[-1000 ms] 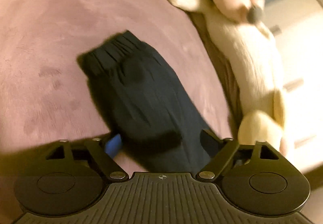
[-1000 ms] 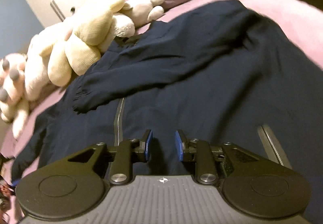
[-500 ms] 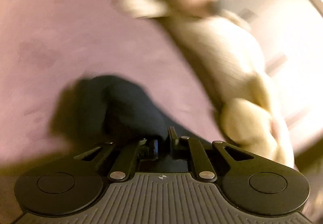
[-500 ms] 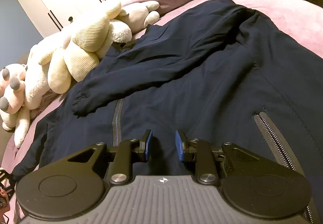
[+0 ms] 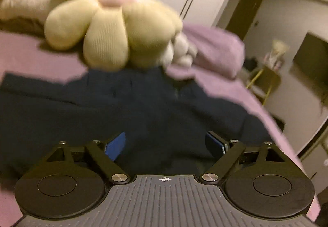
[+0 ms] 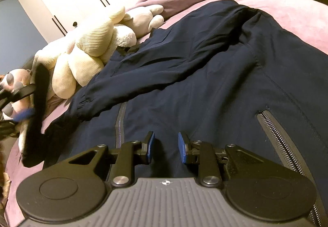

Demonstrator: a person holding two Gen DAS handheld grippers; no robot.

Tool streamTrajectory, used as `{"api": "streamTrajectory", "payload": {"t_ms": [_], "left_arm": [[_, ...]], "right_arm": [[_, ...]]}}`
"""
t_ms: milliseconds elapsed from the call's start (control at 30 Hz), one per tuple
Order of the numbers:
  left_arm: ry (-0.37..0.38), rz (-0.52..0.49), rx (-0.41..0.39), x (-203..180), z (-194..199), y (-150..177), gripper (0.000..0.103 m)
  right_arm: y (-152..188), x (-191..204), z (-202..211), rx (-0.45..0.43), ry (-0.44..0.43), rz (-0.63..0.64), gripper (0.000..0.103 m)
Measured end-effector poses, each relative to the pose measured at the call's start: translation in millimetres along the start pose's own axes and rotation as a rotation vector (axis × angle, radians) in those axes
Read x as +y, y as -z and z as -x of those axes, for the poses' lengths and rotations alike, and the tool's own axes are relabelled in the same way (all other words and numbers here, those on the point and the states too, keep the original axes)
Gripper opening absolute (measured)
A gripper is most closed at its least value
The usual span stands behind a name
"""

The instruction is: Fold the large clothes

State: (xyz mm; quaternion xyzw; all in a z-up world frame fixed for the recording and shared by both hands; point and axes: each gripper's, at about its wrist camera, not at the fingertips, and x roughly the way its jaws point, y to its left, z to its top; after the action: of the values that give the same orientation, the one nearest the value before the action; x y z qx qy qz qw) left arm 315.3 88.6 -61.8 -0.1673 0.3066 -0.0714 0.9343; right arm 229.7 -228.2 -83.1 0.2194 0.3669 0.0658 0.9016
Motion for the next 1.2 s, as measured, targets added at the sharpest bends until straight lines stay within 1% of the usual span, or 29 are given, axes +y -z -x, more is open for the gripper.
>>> {"api": "streamTrajectory", "payload": {"t_ms": [33, 67, 100, 133, 167, 233, 267, 333, 367, 400, 467, 500, 533, 567, 633, 733, 800, 833, 867, 933, 967, 1033, 1100, 1167, 1200], "left_arm": [[-0.021, 0.014, -0.004, 2, 2, 5, 0.091], [-0.042, 0.039, -0.03, 4, 9, 12, 0.093], [-0.061, 0.066, -0.067, 11, 17, 17, 0.097], [-0.092, 0.086, -0.102, 16, 26, 23, 0.097], [-0.143, 0.105, -0.133, 22, 34, 29, 0.097], [-0.288, 0.158, -0.189, 40, 47, 39, 0.097], [-0.36, 0.191, -0.22, 52, 52, 40, 0.097], [-0.489, 0.264, -0.248, 73, 57, 43, 0.098], [-0.528, 0.313, -0.243, 86, 59, 46, 0.098], [-0.546, 0.371, -0.232, 99, 60, 49, 0.098], [-0.561, 0.474, -0.211, 119, 59, 56, 0.098], [-0.551, 0.514, -0.213, 127, 58, 60, 0.098], [-0.538, 0.525, -0.229, 129, 60, 64, 0.098], [-0.536, 0.514, -0.25, 128, 61, 67, 0.098], [-0.542, 0.474, -0.247, 124, 57, 69, 0.101], [-0.552, 0.444, -0.25, 121, 53, 71, 0.102], [-0.554, 0.435, -0.246, 119, 50, 71, 0.102], [-0.549, 0.437, -0.247, 120, 55, 76, 0.102], [-0.542, 0.442, -0.25, 118, 58, 81, 0.102], [-0.53, 0.451, -0.255, 118, 66, 82, 0.102], [-0.528, 0.451, -0.25, 119, 66, 80, 0.102], [-0.525, 0.444, -0.241, 115, 67, 74, 0.102], [-0.525, 0.423, -0.238, 109, 65, 66, 0.102], [-0.492, 0.405, -0.24, 101, 61, 56, 0.102], [-0.466, 0.395, -0.243, 97, 59, 52, 0.102]], "right_arm": [[0, -1, 0, 0.003, -0.005, 0.006, 0.025], [-1, -2, 0, 0.007, -0.011, 0.013, 0.025], [-2, -2, 0, 0.013, -0.017, 0.02, 0.025], [-4, -3, 0, 0.022, -0.021, 0.025, 0.025], [-7, -3, 0, 0.034, -0.023, 0.029, 0.025], [-16, 1, -1, 0.063, -0.017, 0.016, 0.026], [-20, 4, -1, 0.067, -0.029, 0.006, 0.033], [-30, 14, -8, 0.076, -0.093, -0.029, 0.04], [-34, 19, -13, 0.089, -0.128, -0.05, 0.044], [-37, 26, -21, 0.109, -0.165, -0.072, 0.045], [-41, 41, -45, 0.176, -0.25, -0.132, 0.049], [-42, 48, -56, 0.201, -0.274, -0.153, 0.049], [-42, 56, -69, 0.221, -0.287, -0.166, 0.05], [-42, 64, -80, 0.234, -0.292, -0.169, 0.052], [-41, 78, -102, 0.262, -0.288, -0.188, 0.053], [-41, 92, -123, 0.255, -0.267, -0.215, 0.055], [-41, 99, -131, 0.265, -0.275, -0.228, 0.055], [-41, 103, -133, 0.274, -0.274, -0.227, 0.049], [-40, 107, -135, 0.28, -0.258, -0.215, 0.037], [-39, 116, -137, 0.286, -0.241, -0.161, 0.024], [-41, 120, -132, 0.271, -0.239, -0.133, 0.01], [-54, 128, -111, 0.205, -0.243, -0.064, 0.008], [-75, 128, -79, 0.086, -0.258, -0.014, 0.008], [-96, 120, -52, -0.021, -0.236, 0.008, 0.008], [-106, 115, -39, -0.079, -0.203, 0.041, 0.008]]}}
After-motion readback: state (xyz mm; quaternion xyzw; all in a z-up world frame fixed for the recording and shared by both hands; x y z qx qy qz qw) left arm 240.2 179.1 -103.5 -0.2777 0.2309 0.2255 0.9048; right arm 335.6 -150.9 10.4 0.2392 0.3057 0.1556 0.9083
